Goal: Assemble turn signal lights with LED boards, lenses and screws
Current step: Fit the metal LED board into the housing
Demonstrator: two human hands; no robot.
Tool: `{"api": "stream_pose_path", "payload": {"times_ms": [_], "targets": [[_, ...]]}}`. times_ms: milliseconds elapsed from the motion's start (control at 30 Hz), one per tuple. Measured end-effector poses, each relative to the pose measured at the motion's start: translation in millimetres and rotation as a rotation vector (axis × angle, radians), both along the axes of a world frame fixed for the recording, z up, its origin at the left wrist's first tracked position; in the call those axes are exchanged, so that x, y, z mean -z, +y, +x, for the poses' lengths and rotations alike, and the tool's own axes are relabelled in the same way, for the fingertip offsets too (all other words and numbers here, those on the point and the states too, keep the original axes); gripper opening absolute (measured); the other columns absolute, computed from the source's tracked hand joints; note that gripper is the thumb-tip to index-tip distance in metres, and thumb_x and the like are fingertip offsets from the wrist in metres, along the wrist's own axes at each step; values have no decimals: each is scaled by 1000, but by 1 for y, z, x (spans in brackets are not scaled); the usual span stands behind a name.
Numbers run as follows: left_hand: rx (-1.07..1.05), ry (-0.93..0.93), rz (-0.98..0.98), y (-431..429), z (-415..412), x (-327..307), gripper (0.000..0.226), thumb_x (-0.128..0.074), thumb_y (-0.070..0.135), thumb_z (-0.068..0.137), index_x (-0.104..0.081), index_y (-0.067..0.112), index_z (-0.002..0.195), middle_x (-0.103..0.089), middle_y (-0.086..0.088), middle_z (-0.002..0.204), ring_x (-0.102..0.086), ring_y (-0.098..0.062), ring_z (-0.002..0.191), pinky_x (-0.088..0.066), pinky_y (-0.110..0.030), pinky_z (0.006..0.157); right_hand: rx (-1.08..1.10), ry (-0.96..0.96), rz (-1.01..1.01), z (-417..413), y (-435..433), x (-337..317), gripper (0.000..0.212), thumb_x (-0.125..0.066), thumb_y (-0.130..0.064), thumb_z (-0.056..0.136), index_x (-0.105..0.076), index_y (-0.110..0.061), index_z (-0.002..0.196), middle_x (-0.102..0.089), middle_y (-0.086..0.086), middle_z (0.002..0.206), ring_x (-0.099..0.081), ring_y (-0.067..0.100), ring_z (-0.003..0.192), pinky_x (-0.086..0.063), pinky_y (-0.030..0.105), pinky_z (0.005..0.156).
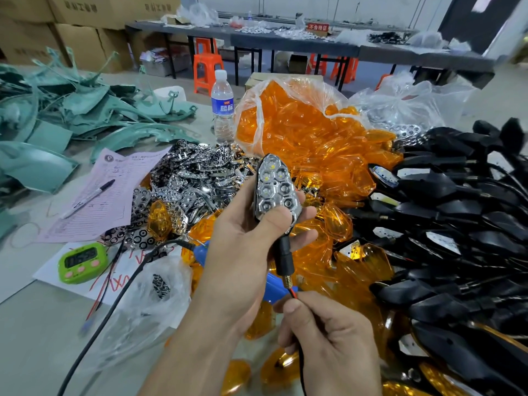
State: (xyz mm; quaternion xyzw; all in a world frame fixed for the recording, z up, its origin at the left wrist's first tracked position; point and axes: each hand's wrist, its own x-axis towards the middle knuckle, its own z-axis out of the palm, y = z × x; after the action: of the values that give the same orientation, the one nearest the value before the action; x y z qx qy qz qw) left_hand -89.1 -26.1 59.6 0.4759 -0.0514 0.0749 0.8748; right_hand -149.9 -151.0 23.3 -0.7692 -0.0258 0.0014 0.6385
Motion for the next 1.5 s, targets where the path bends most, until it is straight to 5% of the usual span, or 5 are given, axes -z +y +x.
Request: {"api": "stream_pose_path", "payload": {"times_ms": [233,500,1100,1300,1500], "targets": [[0,-2,-1,0,0,0,37,-64,13,91,-69,20,127,-75,-10,114,-75,-31,106,-63,-36,78,-10,-13,36,-1,-1,1,24,-71,-17,92,-77,-27,71,-67,8,56,-61,12,49,-52,22,55],[8,-11,19,-1,-3,0,39,-63,13,92,-68,20,129,-76,-9,114,-75,-31,108,-62,-36,78,24,-46,120,-4,6,-2,16,-61,-43,80,-76,-38,76,-66,9,55,-59,11,48,-51,22,53],[74,-80,242,10,-2,5,41,-61,11,91,-73,40,116,-75,-2,122,-73,-22,113,-62,-33,76,131,-48,270,-8,13,3,29,-62,-30,84,-73,-11,64,-62,16,49,-58,18,41,-47,20,45],[84,-99,317,14,0,7,69,-59,9,93,-47,46,150,-70,2,131,-70,-25,118,-63,-36,77,94,-9,-11,-6,9,2,31,-66,-13,86,-70,-25,57,-68,3,52,-64,13,47,-53,20,58],[52,-138,414,14,1,5,79,-57,6,90,-46,62,143,-66,8,130,-66,-38,114,-65,-42,75,89,-11,-6,-7,11,-3,29,-61,-17,91,-74,-41,79,-70,0,56,-67,14,52,-55,22,60]]}}
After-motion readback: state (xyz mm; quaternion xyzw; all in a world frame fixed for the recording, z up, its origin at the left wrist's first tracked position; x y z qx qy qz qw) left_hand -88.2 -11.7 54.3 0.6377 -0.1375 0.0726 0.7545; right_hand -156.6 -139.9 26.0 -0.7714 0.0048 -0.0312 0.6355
